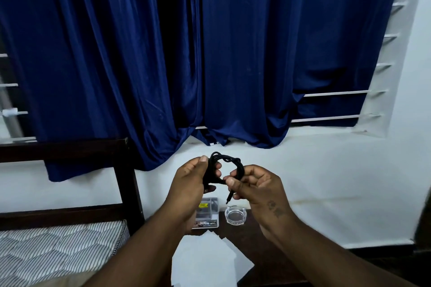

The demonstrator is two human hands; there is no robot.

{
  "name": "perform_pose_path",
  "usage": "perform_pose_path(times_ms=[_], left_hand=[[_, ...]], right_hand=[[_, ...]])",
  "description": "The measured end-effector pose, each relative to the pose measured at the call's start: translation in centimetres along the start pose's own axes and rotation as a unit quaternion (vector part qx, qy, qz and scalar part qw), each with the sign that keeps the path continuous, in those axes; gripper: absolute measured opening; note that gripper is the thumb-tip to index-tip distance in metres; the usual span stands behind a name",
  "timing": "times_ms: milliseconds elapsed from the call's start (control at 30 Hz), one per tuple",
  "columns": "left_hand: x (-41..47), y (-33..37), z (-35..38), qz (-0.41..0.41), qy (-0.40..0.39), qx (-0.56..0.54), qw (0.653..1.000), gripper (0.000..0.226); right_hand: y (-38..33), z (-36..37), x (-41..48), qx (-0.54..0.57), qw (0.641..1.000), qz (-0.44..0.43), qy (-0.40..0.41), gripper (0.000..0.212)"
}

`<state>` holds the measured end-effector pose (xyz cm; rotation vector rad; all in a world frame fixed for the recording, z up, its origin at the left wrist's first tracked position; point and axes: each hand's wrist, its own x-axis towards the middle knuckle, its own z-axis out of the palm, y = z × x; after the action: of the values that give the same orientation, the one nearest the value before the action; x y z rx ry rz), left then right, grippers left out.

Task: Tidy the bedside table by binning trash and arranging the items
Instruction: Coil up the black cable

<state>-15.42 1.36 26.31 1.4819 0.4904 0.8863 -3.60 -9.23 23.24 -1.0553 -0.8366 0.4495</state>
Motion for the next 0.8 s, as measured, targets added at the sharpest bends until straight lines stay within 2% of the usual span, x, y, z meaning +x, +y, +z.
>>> perform_pose_path(times_ms=[133,267,433,633,800], left_hand=[[0.0,-0.5,-0.5,0.021,-0.006,0.038,0.999,0.032],[0.1,-0.9,-1.0,0.056,-0.035,0.089,0.994,0.006],[1.2,-1.1,-2.8,0.083,-0.022,0.183,0.979,0.026],[1.6,-1.8,-4.3,0.044,-0.024,0.208,0.977,0.015],[1.6,-3.3,-6.1,-0.029,-0.002,0.145,0.989,0.006]], right_hand=[[0.4,-0.3,0.4,-0.032,0.999,0.012,0.02,0.01],[0.8,-0.6,0.7,-0.049,0.998,0.026,0.014,0.011],[1.6,-1.0,0.8,-0.064,0.995,0.074,-0.03,0.013],[2.4,-0.7,1.1,-0.059,0.987,0.13,-0.076,0.021],[4.5,0.1,1.2,-0.023,0.981,0.171,-0.085,0.021]])
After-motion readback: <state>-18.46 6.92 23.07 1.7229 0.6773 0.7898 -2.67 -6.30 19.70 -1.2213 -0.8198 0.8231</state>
